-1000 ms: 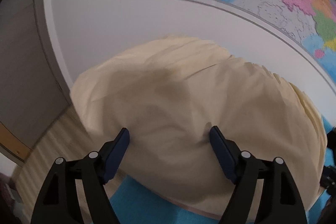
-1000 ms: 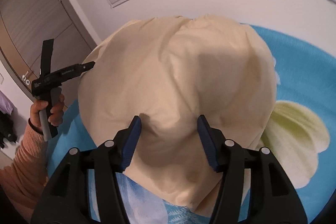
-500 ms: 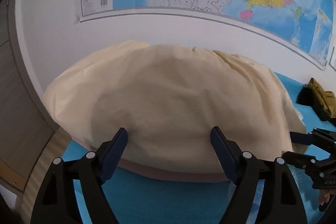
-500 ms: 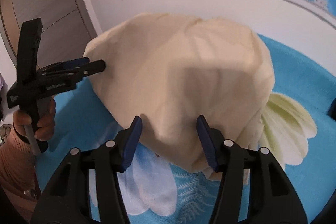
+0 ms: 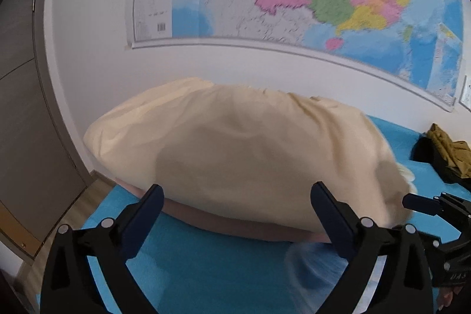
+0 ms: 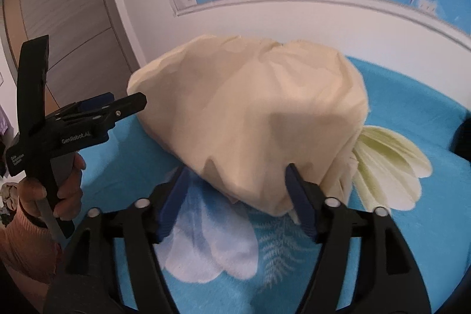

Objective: Fold large clothes

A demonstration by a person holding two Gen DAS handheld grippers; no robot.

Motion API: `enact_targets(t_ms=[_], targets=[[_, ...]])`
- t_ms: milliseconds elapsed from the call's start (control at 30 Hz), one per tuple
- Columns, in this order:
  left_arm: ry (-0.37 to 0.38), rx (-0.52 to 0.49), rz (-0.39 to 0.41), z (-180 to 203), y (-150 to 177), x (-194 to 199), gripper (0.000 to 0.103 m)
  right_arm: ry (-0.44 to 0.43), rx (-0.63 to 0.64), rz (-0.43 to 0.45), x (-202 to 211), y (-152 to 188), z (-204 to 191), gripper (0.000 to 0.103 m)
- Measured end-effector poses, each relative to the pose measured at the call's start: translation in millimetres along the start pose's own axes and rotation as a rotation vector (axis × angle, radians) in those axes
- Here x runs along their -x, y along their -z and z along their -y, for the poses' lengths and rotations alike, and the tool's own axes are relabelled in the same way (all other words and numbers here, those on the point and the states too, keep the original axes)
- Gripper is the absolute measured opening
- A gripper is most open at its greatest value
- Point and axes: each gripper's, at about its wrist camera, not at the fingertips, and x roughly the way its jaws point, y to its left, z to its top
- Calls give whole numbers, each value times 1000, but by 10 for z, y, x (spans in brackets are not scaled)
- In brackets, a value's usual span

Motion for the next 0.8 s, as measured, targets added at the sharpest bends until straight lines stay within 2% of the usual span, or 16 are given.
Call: enact_targets(t_ms=[33, 100, 300, 633, 800], targets=[[0, 1, 10, 30, 22, 64, 96, 7, 4, 9, 38, -3, -26, 76], [-3, 1, 22, 90, 49, 164, 96, 20, 16, 30, 120, 21, -65, 88], [-8, 14, 32, 186, 166, 368, 96, 75, 54, 86, 362, 106, -177, 98], [-38, 0, 17, 396, 384, 571, 96, 93, 49, 140, 668, 338, -263, 97], [-46, 20, -10, 453, 461, 610, 96, 104, 45, 134, 756, 426, -283, 97]])
